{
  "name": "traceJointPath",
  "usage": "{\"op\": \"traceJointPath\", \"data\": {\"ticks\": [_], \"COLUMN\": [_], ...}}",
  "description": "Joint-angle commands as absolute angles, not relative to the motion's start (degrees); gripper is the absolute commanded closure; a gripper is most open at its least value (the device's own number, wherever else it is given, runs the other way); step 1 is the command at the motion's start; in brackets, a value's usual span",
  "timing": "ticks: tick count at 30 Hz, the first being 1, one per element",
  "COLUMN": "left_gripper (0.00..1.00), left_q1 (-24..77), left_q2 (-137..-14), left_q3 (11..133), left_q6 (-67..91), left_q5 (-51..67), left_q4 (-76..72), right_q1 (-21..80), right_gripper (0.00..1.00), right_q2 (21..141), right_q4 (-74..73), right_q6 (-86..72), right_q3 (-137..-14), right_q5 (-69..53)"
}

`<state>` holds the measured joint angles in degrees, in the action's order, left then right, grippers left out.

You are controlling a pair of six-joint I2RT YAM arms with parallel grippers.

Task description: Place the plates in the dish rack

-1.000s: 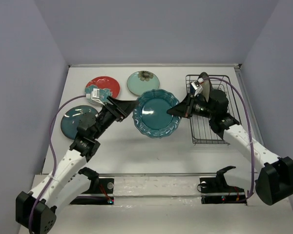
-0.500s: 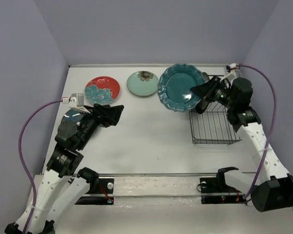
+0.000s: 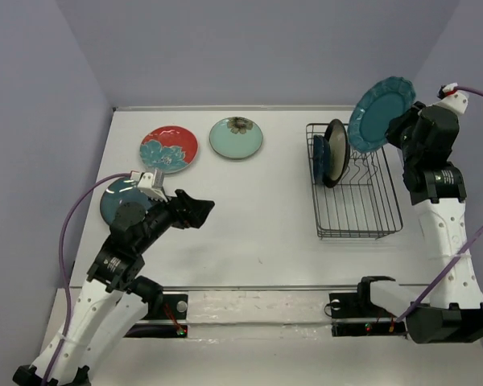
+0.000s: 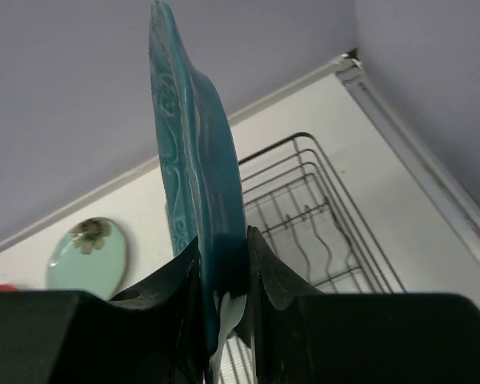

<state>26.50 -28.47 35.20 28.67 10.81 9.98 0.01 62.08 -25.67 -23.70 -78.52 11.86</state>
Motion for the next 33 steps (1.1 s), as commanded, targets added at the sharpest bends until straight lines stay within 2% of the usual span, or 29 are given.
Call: {"op": "traceJointPath", "data": {"ticks": [1,4,13,33], "left_gripper": [0.01,0.01,0.01,0.01], "left_q1": [26.28,26.37,26.46,26.02], "left_q2": [-26.28,-25.93,-26.28,-29.35], "left_q3": [34.72,34.54,34.54,34.72], "left_q6": [26.72,26.72,27.42,27.60], "left_q5": [14.50,14.59,14.15,14.50], "left_q4": [7.12,7.12,7.21,7.38], "right_q1": [0.00,0.00,0.00,0.00], "right_gripper": [0.93,0.93,0.93,0.93], "right_q2": [60.56,60.56,63.72,74.26], "right_q4": [-19.60,-18.73,-17.84,-15.38], "right_q6": [-19.17,-15.48,-7.57,-6.51], "right_q3": [-82.79,-80.70,-76.03,-74.09], "right_q5": [23.99,25.84,21.36,14.77]}}
